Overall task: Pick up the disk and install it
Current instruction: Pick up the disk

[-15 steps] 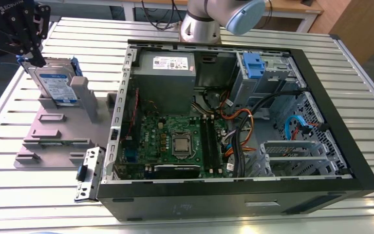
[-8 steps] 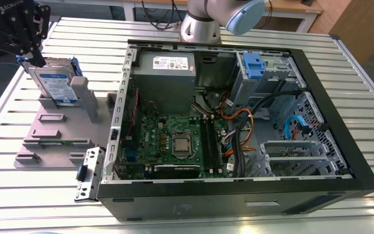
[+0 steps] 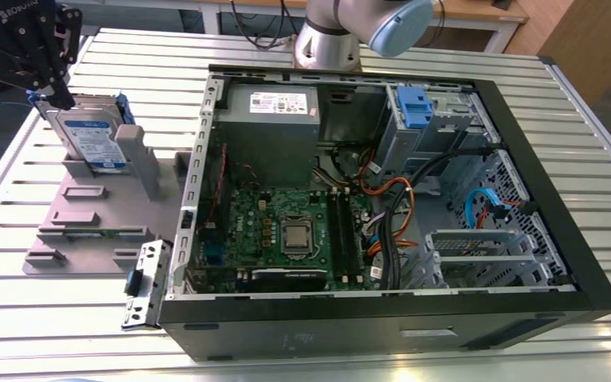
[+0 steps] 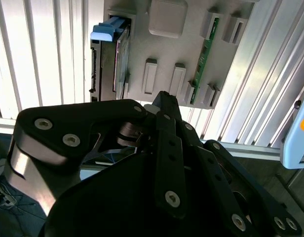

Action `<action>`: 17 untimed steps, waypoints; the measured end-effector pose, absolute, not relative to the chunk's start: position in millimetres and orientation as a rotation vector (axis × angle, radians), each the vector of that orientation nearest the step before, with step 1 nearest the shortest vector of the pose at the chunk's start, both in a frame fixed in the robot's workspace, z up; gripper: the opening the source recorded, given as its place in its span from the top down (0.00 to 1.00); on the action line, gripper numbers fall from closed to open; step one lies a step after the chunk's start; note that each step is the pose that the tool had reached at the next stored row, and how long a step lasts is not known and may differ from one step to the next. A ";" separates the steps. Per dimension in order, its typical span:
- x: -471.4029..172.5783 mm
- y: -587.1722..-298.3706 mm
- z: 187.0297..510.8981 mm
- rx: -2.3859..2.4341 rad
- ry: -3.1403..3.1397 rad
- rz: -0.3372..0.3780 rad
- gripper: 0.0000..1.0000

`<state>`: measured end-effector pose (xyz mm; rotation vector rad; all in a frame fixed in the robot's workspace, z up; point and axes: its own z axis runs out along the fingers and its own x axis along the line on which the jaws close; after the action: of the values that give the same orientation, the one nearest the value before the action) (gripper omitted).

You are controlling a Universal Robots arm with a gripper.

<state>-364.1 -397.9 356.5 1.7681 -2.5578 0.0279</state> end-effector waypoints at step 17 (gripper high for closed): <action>-364.1 -397.9 356.5 1.784 -2.546 0.030 0.89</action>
<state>-364.1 -397.9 356.5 1.7838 -2.5463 0.0296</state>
